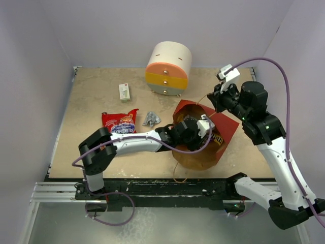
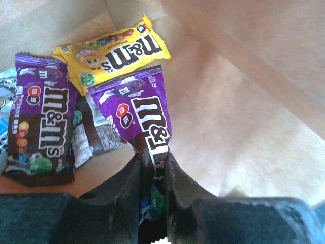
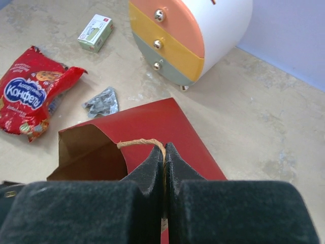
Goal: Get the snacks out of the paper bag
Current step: Take out the snack from the paper bag, then place the snack at the center of the board.
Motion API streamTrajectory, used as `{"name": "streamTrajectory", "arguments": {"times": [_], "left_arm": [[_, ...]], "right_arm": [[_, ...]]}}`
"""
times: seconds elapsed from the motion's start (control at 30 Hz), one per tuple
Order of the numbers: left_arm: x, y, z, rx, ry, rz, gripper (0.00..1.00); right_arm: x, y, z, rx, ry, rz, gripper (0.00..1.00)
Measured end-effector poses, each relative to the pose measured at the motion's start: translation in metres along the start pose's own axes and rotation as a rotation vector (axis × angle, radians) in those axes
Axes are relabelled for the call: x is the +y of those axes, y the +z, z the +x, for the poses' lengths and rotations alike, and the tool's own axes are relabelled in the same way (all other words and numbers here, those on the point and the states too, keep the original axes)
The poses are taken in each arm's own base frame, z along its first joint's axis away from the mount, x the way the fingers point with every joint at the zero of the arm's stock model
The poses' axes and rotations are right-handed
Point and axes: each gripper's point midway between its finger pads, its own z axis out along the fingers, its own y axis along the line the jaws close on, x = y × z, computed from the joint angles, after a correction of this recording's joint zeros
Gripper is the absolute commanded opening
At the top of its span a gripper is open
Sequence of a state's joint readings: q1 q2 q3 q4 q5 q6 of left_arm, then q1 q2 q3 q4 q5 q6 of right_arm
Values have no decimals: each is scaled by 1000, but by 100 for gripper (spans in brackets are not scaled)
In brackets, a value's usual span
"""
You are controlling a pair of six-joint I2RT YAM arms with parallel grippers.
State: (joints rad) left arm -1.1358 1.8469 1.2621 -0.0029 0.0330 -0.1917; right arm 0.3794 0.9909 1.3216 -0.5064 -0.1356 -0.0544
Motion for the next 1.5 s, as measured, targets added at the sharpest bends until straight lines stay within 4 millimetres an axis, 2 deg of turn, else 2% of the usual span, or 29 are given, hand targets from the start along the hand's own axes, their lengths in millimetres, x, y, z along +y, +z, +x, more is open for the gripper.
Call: {"name": "streamTrajectory", "arguments": {"times": [0.17, 0.47, 0.6, 0.77, 0.93, 1.17, 1.27, 1.37, 1.5], "left_arm": [[-12, -40, -8, 3, -5, 39, 23], [-34, -145, -36, -85, -12, 127, 19], [-34, -176, -43, -95, -13, 120, 18], [-24, -191, -41, -40, -27, 54, 17], [1, -204, -34, 2, -50, -75, 18], [40, -247, -35, -46, -95, -276, 17], [53, -265, -35, -72, -129, -338, 18], [59, -269, -31, -59, -145, -365, 18], [61, -267, -18, -29, -170, -380, 18]], "right_arm": [[-11, 8, -3, -4, -11, 55, 0], [-42, 24, -4, 26, -17, 211, 0], [-56, 23, -4, 29, -25, 290, 0], [-72, 21, -21, 19, -81, 358, 0], [-87, 15, -36, 22, -188, 419, 0], [-96, 7, -48, 48, -403, 431, 0], [-90, 10, -51, 43, -499, 367, 0], [-74, 15, -50, 21, -572, 259, 0], [-38, 20, -28, 14, -624, 41, 0]]}}
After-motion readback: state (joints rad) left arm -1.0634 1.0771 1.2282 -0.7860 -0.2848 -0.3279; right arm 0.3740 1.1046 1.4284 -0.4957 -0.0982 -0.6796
